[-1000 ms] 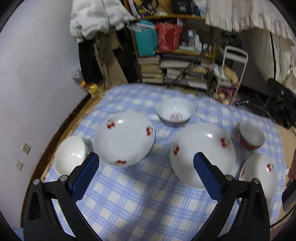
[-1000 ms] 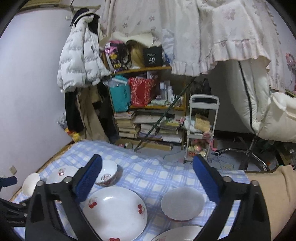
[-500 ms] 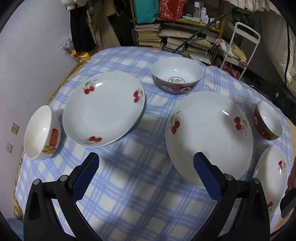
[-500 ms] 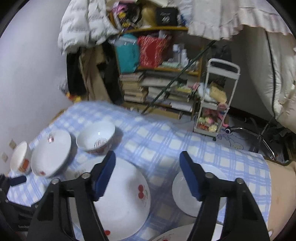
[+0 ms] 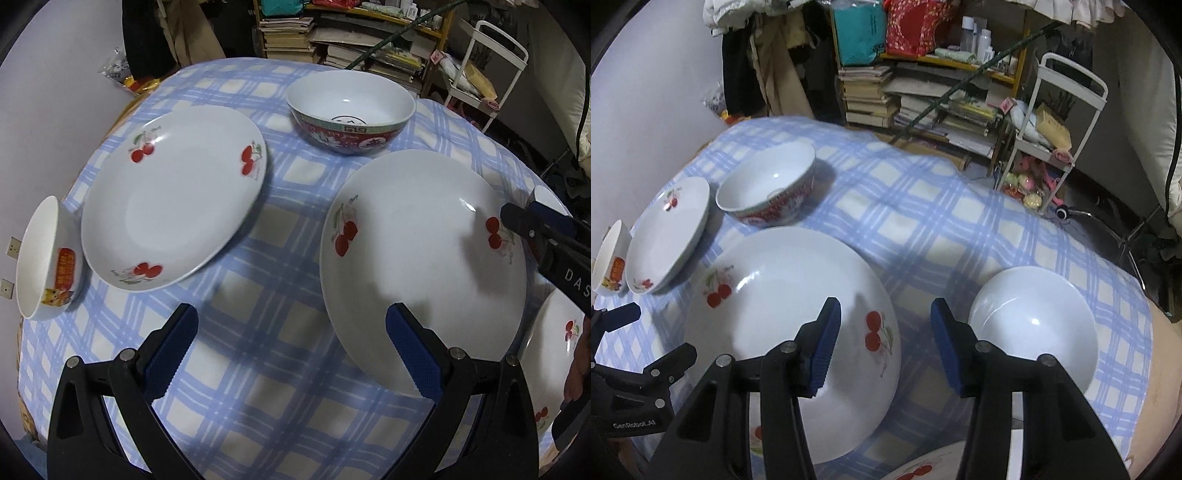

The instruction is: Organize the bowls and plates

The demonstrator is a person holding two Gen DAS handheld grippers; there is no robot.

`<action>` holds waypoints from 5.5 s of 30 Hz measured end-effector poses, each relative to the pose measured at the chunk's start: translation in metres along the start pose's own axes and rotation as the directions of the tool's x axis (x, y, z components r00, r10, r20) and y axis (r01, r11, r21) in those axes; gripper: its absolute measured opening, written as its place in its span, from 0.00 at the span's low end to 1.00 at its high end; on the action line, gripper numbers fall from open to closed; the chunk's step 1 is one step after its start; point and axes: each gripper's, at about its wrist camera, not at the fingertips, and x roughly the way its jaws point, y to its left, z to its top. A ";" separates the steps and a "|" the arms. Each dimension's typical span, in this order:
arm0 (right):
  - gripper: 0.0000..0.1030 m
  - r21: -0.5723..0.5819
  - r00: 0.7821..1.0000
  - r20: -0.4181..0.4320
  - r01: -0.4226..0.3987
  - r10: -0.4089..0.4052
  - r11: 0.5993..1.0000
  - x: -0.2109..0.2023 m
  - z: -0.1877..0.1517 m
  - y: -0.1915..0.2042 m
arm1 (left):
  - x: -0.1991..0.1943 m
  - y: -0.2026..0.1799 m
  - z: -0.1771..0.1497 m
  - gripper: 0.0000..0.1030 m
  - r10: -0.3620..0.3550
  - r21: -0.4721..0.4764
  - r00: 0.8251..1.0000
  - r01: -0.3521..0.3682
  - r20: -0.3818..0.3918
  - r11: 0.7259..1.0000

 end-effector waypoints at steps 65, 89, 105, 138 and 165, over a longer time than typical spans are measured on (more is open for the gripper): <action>0.10 0.150 0.961 -0.130 -0.223 0.243 0.963 -0.026 -0.061 0.059 | -0.029 0.079 -0.040 0.19 -0.109 -0.040 0.981 0.104 -0.160 0.994; 0.10 0.041 0.942 -0.237 -0.234 0.237 0.971 -0.030 -0.114 0.118 | -0.017 0.110 -0.129 0.19 -0.072 -0.117 0.969 0.046 -0.235 0.992; 0.10 0.111 0.937 -0.236 -0.238 0.259 0.965 -0.019 -0.117 0.108 | -0.002 0.122 -0.123 0.20 -0.175 -0.212 0.952 0.123 -0.252 0.970; 0.12 0.030 0.962 -0.168 -0.213 0.215 0.977 -0.015 -0.110 0.118 | 0.005 0.123 -0.125 0.22 -0.200 -0.236 0.945 0.139 -0.258 0.962; 0.98 0.030 0.992 0.053 -0.113 0.111 0.993 -0.147 -0.057 0.027 | -0.110 0.060 -0.093 0.64 -0.035 -0.058 0.999 0.032 -0.040 0.998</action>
